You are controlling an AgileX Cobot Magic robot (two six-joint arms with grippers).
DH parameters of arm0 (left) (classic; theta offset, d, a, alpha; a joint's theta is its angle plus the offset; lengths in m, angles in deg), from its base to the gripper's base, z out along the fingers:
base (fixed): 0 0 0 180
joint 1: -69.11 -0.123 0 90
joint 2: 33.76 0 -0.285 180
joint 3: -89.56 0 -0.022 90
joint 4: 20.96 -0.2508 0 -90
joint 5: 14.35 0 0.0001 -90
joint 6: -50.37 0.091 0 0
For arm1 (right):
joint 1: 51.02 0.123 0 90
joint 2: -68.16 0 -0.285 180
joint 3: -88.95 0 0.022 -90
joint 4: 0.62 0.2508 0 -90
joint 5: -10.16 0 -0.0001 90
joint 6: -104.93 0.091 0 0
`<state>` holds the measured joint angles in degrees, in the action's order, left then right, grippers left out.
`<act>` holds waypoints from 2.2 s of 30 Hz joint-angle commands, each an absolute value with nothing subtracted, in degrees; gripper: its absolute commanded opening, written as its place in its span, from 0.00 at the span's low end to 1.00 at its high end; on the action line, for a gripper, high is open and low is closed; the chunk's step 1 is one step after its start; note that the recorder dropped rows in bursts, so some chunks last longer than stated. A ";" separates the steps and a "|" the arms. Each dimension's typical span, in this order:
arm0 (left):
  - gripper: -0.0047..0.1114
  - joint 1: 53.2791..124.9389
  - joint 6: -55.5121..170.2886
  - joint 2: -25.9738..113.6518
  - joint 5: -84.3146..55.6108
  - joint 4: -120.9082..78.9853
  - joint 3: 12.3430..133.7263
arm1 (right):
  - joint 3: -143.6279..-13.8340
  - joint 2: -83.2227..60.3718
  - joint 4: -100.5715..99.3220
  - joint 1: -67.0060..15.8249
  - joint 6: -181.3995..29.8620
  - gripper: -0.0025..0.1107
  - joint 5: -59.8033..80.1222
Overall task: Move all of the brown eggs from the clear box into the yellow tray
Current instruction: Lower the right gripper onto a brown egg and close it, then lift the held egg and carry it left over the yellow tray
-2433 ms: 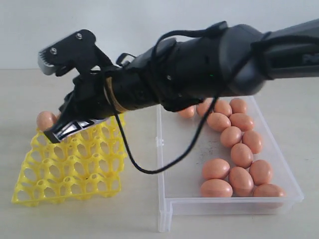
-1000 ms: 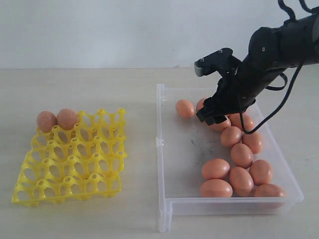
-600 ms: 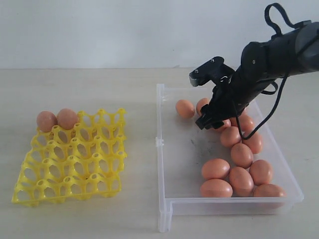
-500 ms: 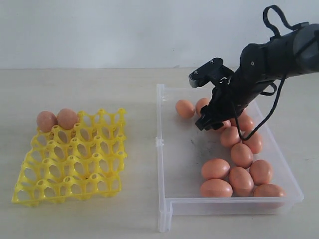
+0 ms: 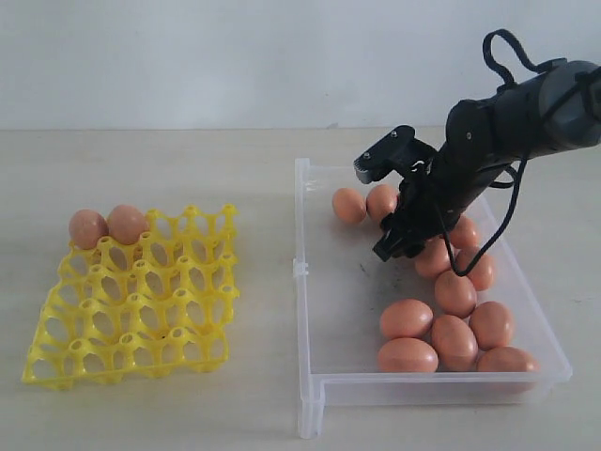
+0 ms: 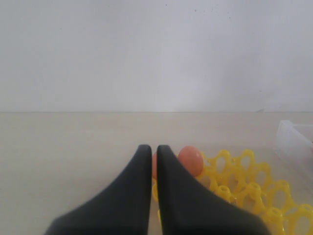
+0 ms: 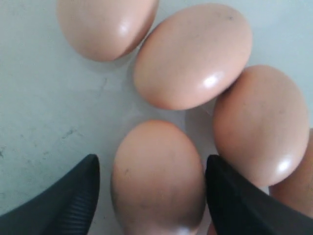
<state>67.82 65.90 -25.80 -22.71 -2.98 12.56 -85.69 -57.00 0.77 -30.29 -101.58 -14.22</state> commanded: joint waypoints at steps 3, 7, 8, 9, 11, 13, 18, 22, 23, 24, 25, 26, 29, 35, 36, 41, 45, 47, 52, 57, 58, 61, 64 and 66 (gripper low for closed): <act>0.07 67.70 65.91 -25.97 -21.88 -2.68 12.34 | -85.93 -56.87 -0.62 -30.50 -101.68 0.51 -14.08; 0.07 67.70 65.91 -25.97 -21.88 -2.68 12.34 | -85.93 -56.87 -0.62 -30.50 -101.39 0.38 -15.12; 0.07 67.70 65.91 -25.97 -21.88 -2.68 12.34 | -85.93 -56.87 -0.62 -30.50 -101.39 0.36 -15.12; 0.07 67.70 65.91 -25.97 -21.88 -2.68 12.34 | -85.93 -56.87 -0.62 -30.50 -101.39 0.34 -15.28; 0.07 67.70 65.91 -25.97 -21.88 -2.68 12.34 | -85.93 -56.87 -0.62 -30.50 -101.39 0.34 -15.59; 0.07 67.70 65.91 -25.97 -21.88 -2.68 12.34 | -85.93 -56.87 -0.62 -30.50 -101.39 0.34 -16.27; 0.07 67.70 65.91 -25.97 -21.88 -2.68 12.34 | -85.93 -56.87 -0.62 -30.50 -101.64 0.34 -17.34; 0.07 67.70 65.91 -25.97 -21.88 -2.68 12.34 | -85.93 -56.87 -0.62 -30.50 -101.99 0.34 -16.94; 0.07 67.70 65.91 -25.97 -21.88 -2.68 12.34 | -85.93 -56.87 -0.62 -30.50 -101.99 0.34 -16.81; 0.07 67.70 65.91 -25.97 -21.88 -2.68 12.34 | -85.93 -56.87 -0.62 -30.50 -102.12 0.34 -16.60; 0.07 67.70 65.91 -25.97 -21.88 -2.68 12.34 | -85.93 -56.87 -0.62 -30.50 -102.12 0.34 -16.60; 0.07 67.70 65.91 -25.97 -21.88 -2.68 12.34 | -85.93 -56.87 -0.62 -30.50 -102.39 0.34 -16.60; 0.07 67.70 65.91 -25.97 -21.88 -2.68 12.34 | -85.93 -56.87 -0.62 -30.50 -102.67 0.34 -16.60; 0.07 67.70 65.91 -25.97 -21.88 -2.68 12.34 | -85.93 -56.87 -0.62 -30.50 -102.67 0.34 -16.60; 0.07 67.70 65.91 -25.97 -21.88 -2.68 12.34 | -85.93 -56.87 -0.62 -30.50 -102.57 0.34 -16.60; 0.07 67.70 65.91 -25.97 -21.88 -2.68 12.34 | -85.93 -56.87 0.15 -30.50 -102.57 0.34 -16.60; 0.07 67.70 65.91 -25.97 -21.88 -2.68 12.34 | -85.93 -56.87 0.65 -30.50 -102.10 0.34 -16.72; 0.07 67.70 65.91 -25.97 -21.88 -2.68 12.34 | -85.93 -56.87 0.65 -30.50 -101.16 0.26 -16.44; 0.07 67.70 65.91 -25.97 -21.88 -2.68 12.34 | -85.93 -56.87 0.65 -30.50 -96.88 0.02 -15.39; 0.07 67.70 65.91 -25.97 -21.88 -2.68 12.34 | -85.81 -54.04 0.65 -30.50 -91.39 0.02 -10.59; 0.07 67.70 65.91 -25.97 -21.88 -2.68 12.34 | -85.81 -53.06 0.78 -30.50 -91.10 0.02 -10.28; 0.07 67.70 65.91 -25.97 -21.88 -2.68 12.34 | -85.81 -49.78 5.05 -30.50 -91.00 0.02 -7.34; 0.07 67.70 65.91 -25.97 -21.88 -2.68 12.34 | -83.28 -46.79 9.97 -30.28 -91.60 0.02 -1.28; 0.07 67.70 65.91 -25.97 -21.88 -2.68 12.34 | -80.54 -44.71 10.72 -29.78 -92.32 0.02 3.28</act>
